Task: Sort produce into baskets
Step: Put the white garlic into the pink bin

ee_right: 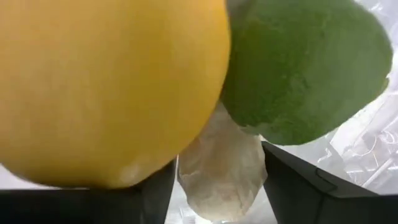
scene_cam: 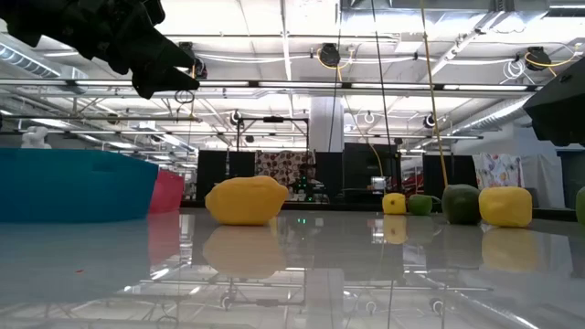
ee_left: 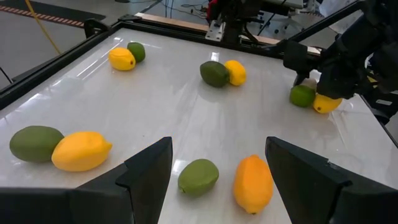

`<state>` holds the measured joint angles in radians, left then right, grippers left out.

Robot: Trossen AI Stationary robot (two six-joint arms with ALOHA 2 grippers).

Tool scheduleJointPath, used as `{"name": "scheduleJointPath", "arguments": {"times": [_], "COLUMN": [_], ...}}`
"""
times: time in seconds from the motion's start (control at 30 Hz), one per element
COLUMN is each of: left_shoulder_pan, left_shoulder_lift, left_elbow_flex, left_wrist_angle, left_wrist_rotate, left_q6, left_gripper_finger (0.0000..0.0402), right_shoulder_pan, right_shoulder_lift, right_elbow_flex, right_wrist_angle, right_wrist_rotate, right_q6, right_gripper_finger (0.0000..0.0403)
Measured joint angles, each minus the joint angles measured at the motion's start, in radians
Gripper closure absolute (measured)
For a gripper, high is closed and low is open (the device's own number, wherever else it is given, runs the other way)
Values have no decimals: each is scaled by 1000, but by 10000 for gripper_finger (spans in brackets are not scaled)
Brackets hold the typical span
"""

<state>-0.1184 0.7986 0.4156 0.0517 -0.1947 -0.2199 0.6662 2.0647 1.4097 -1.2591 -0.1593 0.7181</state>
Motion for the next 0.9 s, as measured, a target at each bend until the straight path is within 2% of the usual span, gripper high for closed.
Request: {"name": "scheduleJointPath", "arguments": {"times": [0.27,0.43,0.53,0.67,0.9], "left_shoulder_pan": [0,0,0,0,0], "left_shoulder_lift": [0,0,0,0,0], "left_elbow_flex": [0,0,0,0,0], "left_wrist_angle": [0,0,0,0,-14], "left_wrist_rotate": [0,0,0,0,-16], "left_q6": [0,0,0,0,16], "left_gripper_finger": [139,139,139,139,139], "right_shoulder_pan": [0,0,-4,-28,-131], "right_shoulder_lift": [0,0,-12,-24,-29], "right_elbow_flex": [14,87,120,173,257], "right_wrist_angle": [-111,-302,-296,-315,-299], "right_wrist_rotate": [-3,-4,2,134,538], "right_q6": [3,15,37,117,223], "right_gripper_finger": [264,271,266,264,264]}}
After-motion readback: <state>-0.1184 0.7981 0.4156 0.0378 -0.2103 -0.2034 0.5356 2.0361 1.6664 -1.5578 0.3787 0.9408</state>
